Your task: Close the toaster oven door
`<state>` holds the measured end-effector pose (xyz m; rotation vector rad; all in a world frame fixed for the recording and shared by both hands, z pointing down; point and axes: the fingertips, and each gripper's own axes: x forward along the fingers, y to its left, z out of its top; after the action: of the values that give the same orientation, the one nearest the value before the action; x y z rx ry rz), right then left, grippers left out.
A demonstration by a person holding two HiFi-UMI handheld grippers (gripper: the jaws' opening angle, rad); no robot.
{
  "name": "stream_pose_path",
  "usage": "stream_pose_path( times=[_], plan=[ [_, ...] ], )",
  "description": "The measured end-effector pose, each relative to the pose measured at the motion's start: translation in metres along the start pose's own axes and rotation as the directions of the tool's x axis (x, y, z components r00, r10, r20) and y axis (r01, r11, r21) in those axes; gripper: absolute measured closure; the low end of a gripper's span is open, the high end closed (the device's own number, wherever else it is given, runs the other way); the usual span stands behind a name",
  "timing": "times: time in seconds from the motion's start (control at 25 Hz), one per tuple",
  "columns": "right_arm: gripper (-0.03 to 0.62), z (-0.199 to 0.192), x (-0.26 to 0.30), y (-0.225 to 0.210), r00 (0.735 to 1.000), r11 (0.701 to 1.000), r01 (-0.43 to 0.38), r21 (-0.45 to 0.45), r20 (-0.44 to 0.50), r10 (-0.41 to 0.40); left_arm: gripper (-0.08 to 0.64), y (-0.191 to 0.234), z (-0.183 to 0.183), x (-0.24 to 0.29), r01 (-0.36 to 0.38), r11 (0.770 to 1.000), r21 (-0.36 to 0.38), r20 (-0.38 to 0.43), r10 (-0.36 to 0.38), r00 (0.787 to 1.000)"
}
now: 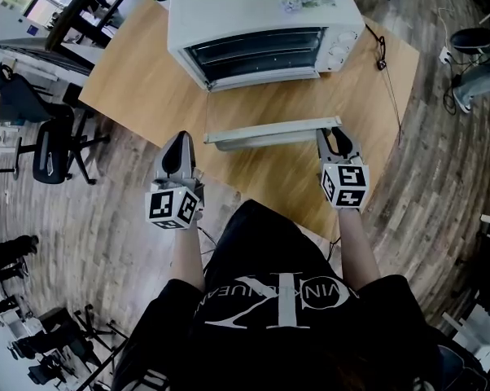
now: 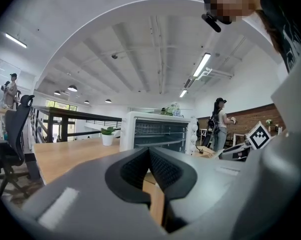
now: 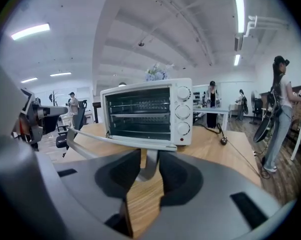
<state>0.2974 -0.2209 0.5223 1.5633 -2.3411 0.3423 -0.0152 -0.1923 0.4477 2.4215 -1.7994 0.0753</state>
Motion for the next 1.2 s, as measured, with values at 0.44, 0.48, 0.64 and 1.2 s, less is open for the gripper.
stream_pose_path(
  times=[0.44, 0.48, 0.64, 1.2],
  plan=[
    [0.485, 0.035, 0.002, -0.006, 0.998, 0.999, 0.028, -0.014, 0.049, -0.028, 0.549, 0.007, 0.006, 0.014, 0.009, 1.0, -0.008, 0.001, -0.009, 1.0],
    [0.485, 0.039, 0.003, -0.006, 0.998, 1.0, 0.03, -0.011, 0.054, -0.029, 0.549, 0.008, 0.007, 0.014, 0.008, 1.0, -0.01, 0.002, -0.008, 1.0],
    [0.485, 0.055, 0.004, -0.009, 0.997, 1.0, 0.027, 0.006, 0.073, -0.027, 0.549, 0.013, 0.012, 0.015, 0.004, 1.0, -0.012, 0.009, -0.004, 1.0],
    [0.489, 0.092, 0.016, -0.016, 0.995, 0.998, 0.039, 0.045, 0.093, -0.043, 0.548, 0.019, 0.022, 0.025, 0.027, 1.0, -0.017, 0.032, -0.026, 0.999]
  ],
)
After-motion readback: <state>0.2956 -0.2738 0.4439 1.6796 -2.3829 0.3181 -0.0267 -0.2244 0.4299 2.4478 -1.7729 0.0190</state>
